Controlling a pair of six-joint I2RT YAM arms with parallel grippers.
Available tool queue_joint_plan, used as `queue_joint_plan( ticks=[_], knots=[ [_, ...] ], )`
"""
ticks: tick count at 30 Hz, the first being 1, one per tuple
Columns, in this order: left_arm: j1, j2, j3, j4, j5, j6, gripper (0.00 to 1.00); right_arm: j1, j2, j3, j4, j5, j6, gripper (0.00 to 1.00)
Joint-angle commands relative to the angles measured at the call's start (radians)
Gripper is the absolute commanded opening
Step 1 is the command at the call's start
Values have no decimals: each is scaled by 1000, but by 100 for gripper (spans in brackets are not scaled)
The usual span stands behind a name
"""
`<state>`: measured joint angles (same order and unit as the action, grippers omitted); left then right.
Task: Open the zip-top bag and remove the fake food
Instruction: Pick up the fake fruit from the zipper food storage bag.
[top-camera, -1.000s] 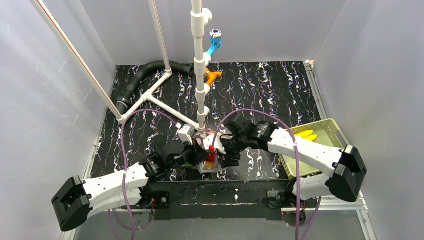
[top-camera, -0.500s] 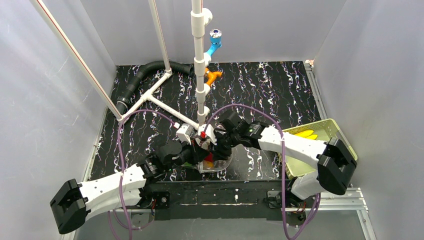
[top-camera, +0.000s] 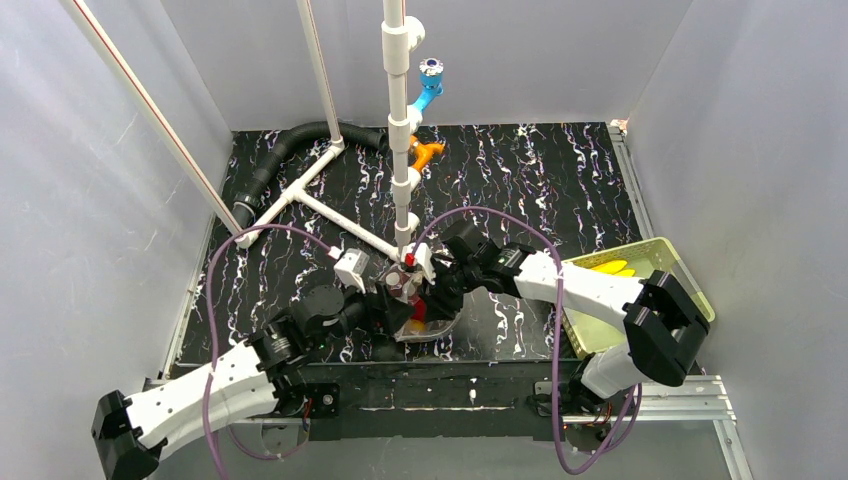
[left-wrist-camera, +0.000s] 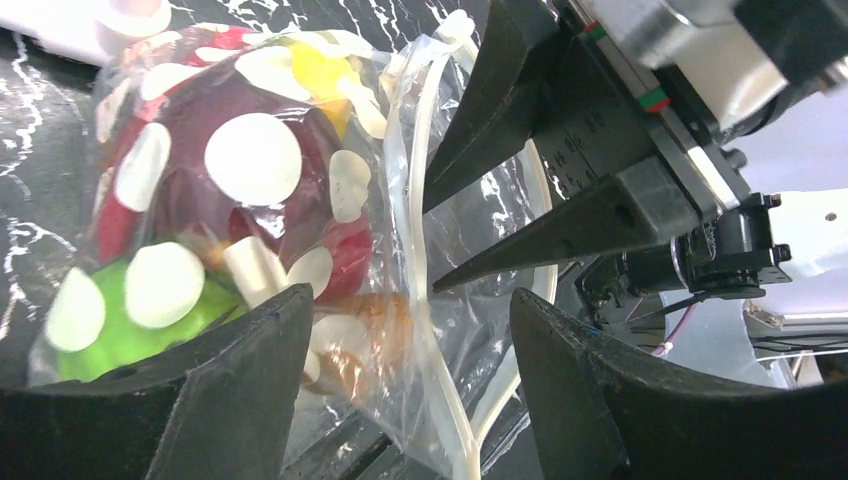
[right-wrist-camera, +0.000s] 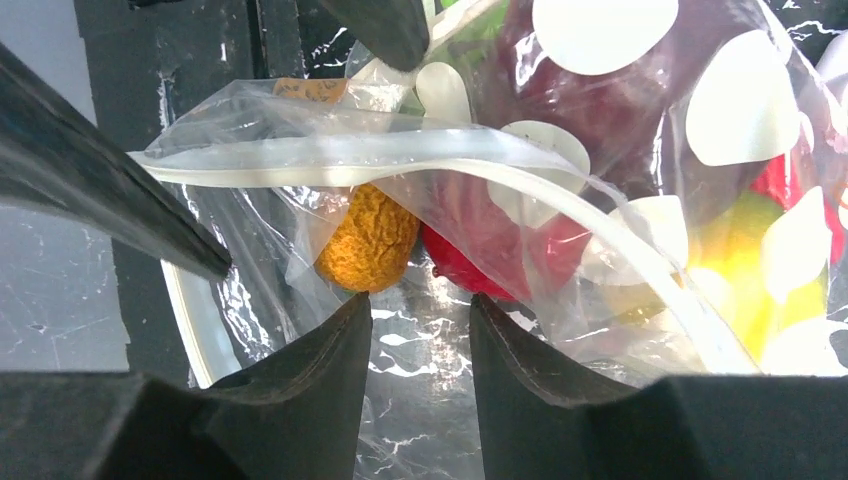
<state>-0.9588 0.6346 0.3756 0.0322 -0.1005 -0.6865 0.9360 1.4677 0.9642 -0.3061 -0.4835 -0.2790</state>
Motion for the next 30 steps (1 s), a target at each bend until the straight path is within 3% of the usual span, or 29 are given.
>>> queue_joint_plan(
  ticks=[1, 6, 9, 11, 12, 16, 21, 30],
  knots=[
    [-3, -88, 62, -192, -61, 55, 71, -6, 4, -9, 55, -65, 47, 49],
    [-3, -215, 83, -384, -121, 78, 68, -7, 25, -3, 61, -79, 70, 51],
    [-3, -275, 80, -480, -151, 77, 50, -8, 39, 7, 58, -88, 82, 52],
    [-3, -302, 69, -521, -155, 67, 30, -8, 47, 11, 57, -90, 86, 53],
    [-3, -306, 60, -528, -148, 61, 27, -8, 51, 14, 56, -92, 88, 54],
    [-3, -272, -8, -482, -82, 32, 23, -8, 69, 25, 52, -96, 97, 55],
    [-3, -156, -106, -261, 2, 6, 22, -6, 86, 42, 38, -110, 101, 57],
    [-5, 49, -123, -42, 70, -2, 21, 11, 98, 57, 30, -147, 114, 63]
  ],
)
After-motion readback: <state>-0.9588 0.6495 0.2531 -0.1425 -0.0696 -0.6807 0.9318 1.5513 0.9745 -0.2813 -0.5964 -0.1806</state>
